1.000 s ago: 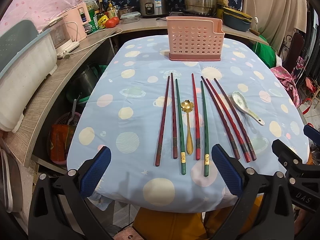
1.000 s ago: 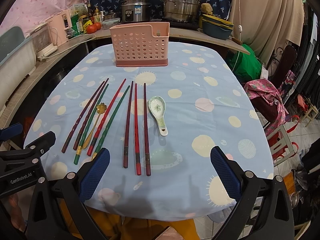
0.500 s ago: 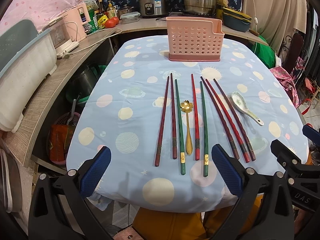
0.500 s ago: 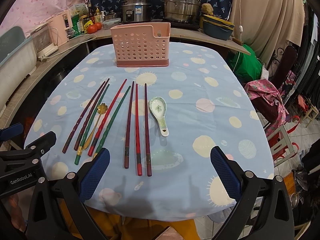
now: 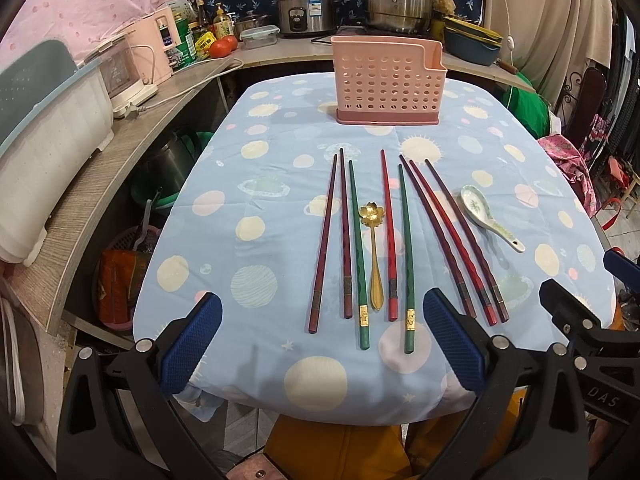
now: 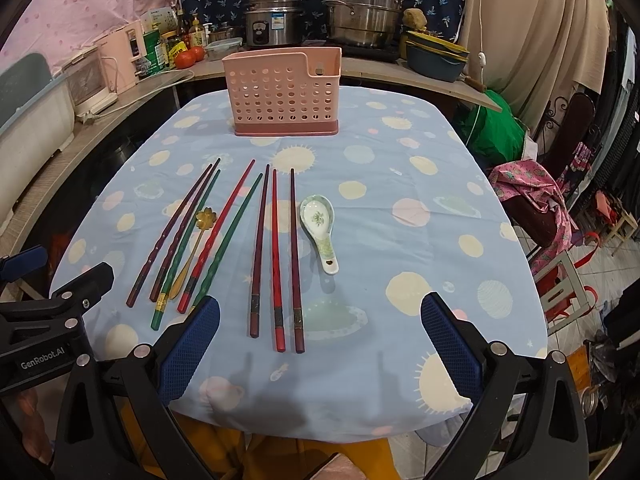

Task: Organize utensils

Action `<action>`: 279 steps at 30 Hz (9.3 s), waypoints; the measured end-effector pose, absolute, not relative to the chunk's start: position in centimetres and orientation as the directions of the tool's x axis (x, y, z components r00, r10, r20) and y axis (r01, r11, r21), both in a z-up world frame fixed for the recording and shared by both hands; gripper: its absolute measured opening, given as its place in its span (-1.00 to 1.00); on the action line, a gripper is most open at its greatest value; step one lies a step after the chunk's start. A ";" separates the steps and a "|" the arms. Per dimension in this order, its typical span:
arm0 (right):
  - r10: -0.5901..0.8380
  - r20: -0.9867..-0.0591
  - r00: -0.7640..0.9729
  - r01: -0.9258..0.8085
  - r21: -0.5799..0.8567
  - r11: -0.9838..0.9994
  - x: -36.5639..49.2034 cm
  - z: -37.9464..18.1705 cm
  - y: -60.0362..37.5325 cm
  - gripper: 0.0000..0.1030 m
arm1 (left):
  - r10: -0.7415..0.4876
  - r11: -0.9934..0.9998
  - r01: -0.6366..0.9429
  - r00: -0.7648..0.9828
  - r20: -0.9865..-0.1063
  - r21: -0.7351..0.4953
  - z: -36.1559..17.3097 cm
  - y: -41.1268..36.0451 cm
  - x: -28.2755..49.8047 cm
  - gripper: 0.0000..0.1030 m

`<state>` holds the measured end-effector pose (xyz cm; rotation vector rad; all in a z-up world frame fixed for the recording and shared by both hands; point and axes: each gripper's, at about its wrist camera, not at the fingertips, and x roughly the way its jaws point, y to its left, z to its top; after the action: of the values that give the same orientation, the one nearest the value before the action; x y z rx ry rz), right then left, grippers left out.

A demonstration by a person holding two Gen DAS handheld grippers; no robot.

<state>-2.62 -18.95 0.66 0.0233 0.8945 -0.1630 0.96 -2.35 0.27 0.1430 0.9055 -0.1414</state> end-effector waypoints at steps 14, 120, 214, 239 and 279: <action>-0.120 -0.782 0.611 0.153 -0.033 0.988 -2.5 0.5 -19.1 0.87 | -0.086 0.981 0.189 0.586 -0.806 0.033 -0.3 -2.4 1.3 0.87; 0.058 -0.590 0.806 0.111 0.246 0.963 20.4 11.8 -29.8 -0.89 | -0.225 0.973 0.190 0.915 -0.336 -0.135 25.8 -1.9 20.8 -0.88; 0.072 -0.874 0.481 0.061 0.115 0.991 1.5 -7.9 -21.9 -0.75 | -0.143 0.987 0.129 0.478 -0.867 -0.092 -6.1 -0.4 6.0 -0.13; 0.071 -0.872 0.484 0.070 0.119 0.990 1.3 -8.0 -22.0 -0.82 | -0.119 0.988 0.142 0.463 -0.878 -0.059 -8.1 -1.3 6.3 -0.38; 0.110 -0.714 0.691 0.078 0.225 0.971 2.0 3.3 -26.1 -0.86 | -0.196 0.980 0.137 0.624 -0.756 -0.140 2.7 0.5 6.7 -0.86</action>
<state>1.97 -26.09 3.33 0.2467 0.8096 0.0180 6.66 0.55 2.71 -0.0713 0.8759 -0.1915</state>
